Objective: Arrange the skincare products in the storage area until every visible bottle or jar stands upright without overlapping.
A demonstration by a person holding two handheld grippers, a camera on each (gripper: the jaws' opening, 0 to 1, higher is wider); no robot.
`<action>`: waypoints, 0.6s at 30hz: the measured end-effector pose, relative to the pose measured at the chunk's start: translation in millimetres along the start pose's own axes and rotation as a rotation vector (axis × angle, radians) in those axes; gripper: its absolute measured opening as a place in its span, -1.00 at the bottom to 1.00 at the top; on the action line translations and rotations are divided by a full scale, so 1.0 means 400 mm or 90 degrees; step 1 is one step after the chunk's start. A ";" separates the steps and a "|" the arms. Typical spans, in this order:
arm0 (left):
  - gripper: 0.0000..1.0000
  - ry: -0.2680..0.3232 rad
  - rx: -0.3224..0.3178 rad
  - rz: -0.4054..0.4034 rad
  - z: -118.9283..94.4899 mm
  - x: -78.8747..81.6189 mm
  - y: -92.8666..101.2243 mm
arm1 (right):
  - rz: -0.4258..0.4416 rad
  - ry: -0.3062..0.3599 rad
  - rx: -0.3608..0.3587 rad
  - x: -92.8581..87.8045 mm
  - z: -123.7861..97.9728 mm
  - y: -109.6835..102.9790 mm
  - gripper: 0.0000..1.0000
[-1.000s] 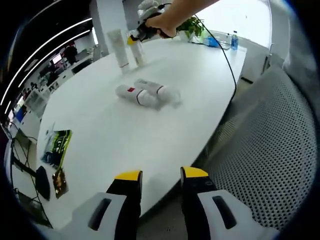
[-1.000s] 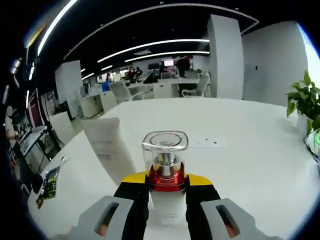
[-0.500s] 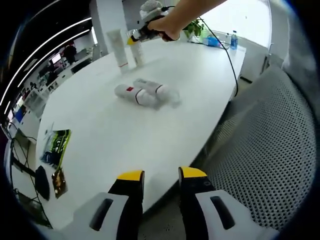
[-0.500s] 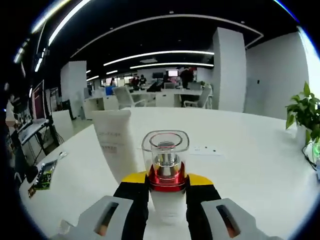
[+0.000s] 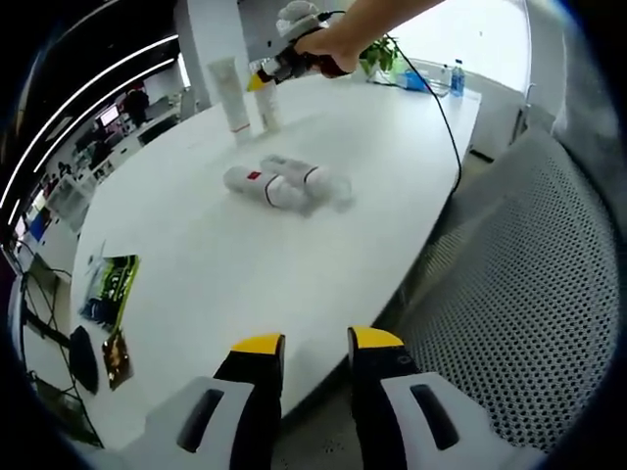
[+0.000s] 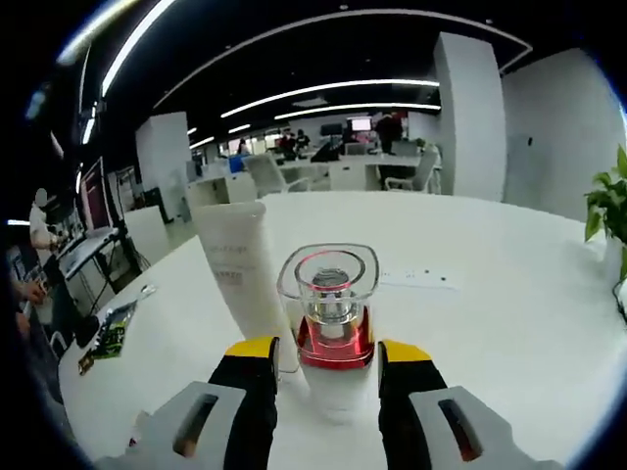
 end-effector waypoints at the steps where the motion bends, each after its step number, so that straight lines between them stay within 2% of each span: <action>1: -0.56 0.000 0.000 0.001 0.000 0.000 0.000 | -0.019 -0.020 0.007 -0.001 -0.006 0.004 -0.30; 7: -0.59 0.000 0.000 0.007 -0.002 0.001 0.000 | -0.056 -0.062 0.081 0.013 -0.010 0.031 -0.23; 10: -0.60 0.000 0.000 0.010 -0.001 0.000 0.001 | -0.080 -0.096 0.119 0.013 -0.012 0.043 -0.40; 12: -0.61 -0.001 -0.001 0.010 -0.001 -0.001 0.001 | -0.087 -0.127 0.127 0.009 -0.015 0.045 -0.53; 13: -0.62 -0.002 0.000 0.011 -0.001 -0.001 0.001 | -0.083 -0.127 0.146 0.010 -0.012 0.036 -0.51; 14: -0.62 -0.003 0.000 0.012 -0.001 -0.001 0.001 | -0.103 -0.132 0.144 0.012 -0.012 0.039 -0.51; 18: -0.65 -0.005 -0.003 0.013 0.000 -0.003 0.002 | -0.098 -0.143 0.139 0.012 -0.015 0.037 -0.54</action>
Point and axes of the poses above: the point that each gripper's makers call its tool centre point, and the gripper's own axes: z roughly forward along the fingers, y roughly to its right, x roughly out of its top, the point moved 7 cm from there along -z, roughly backward along the fingers, and after that the axes turned 12 degrees about x, right-handed, at the moved point
